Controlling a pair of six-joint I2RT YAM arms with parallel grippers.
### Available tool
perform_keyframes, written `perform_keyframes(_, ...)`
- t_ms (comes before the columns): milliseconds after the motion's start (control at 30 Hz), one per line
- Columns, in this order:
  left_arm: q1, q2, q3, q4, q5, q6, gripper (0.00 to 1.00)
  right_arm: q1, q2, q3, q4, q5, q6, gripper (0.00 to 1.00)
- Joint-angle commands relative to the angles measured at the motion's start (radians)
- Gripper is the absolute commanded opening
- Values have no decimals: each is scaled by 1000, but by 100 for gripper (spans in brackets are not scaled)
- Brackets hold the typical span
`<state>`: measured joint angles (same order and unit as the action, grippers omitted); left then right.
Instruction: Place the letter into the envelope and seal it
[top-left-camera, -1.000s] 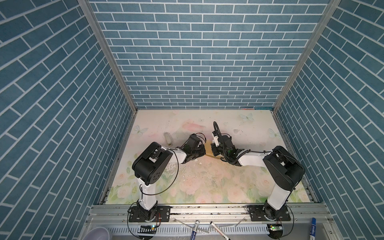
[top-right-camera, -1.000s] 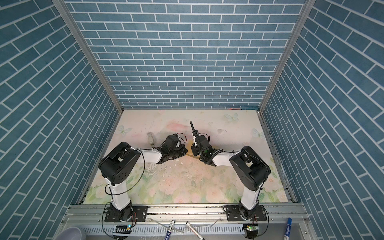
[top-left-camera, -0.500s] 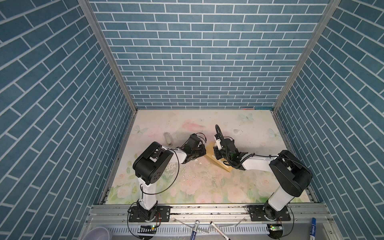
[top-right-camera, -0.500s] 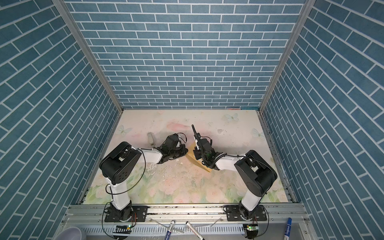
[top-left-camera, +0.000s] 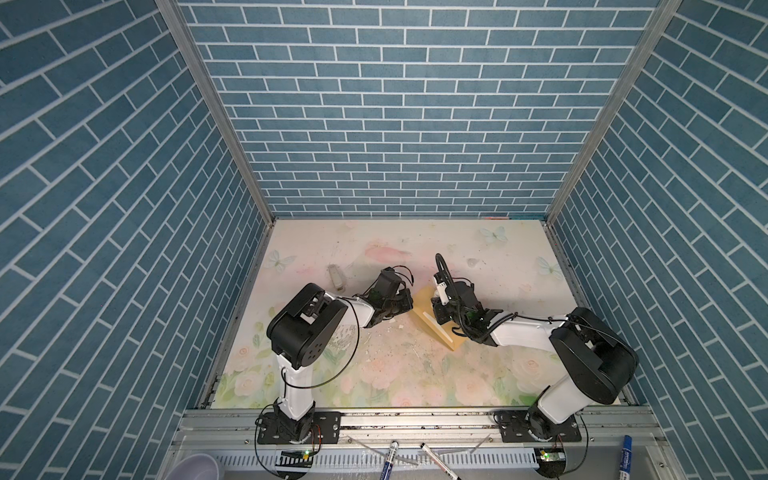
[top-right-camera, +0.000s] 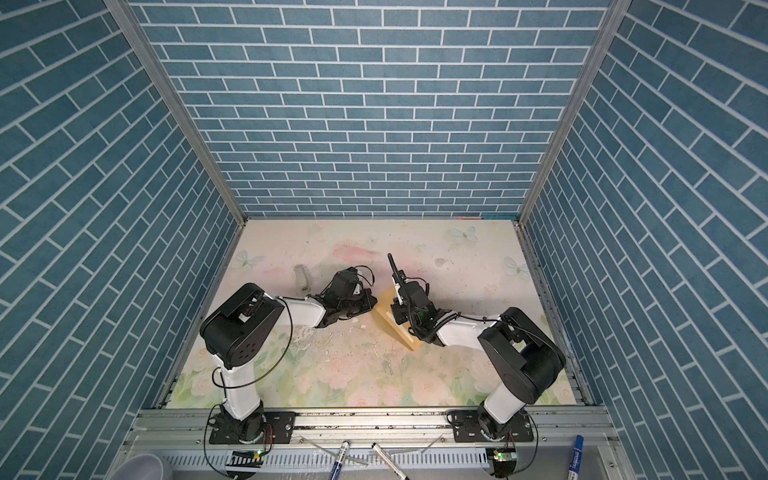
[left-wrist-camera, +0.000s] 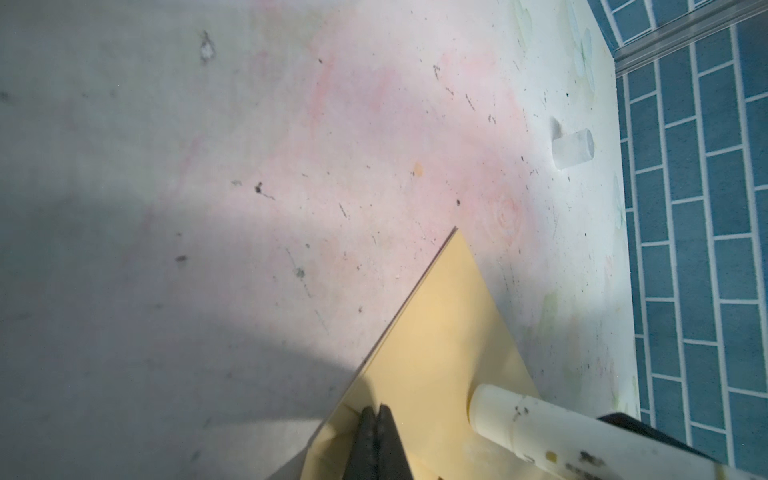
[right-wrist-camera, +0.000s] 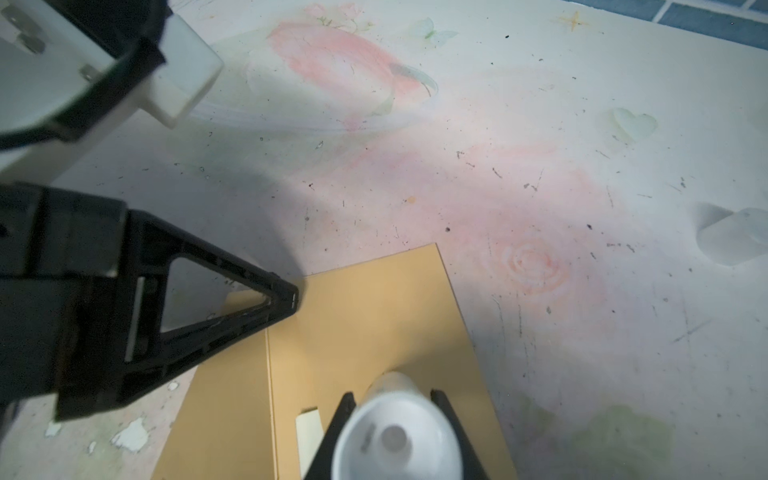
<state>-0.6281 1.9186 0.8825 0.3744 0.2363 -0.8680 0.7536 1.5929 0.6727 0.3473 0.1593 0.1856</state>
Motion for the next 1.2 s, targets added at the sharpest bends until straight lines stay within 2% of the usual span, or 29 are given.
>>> perform_keyframes(0,-1,82,-50,-229,-37,4,0,-5,-12,-47,-159,42,13,0)
perform_keyframes(633,-2,57,-45,-240,-47,7,0,-4,-38,-29,-213,-10,18,0)
perform_keyframes(1167,-4,39,-10,-259,-52,12,0,-48,-202,24,-215,-41,-8,0)
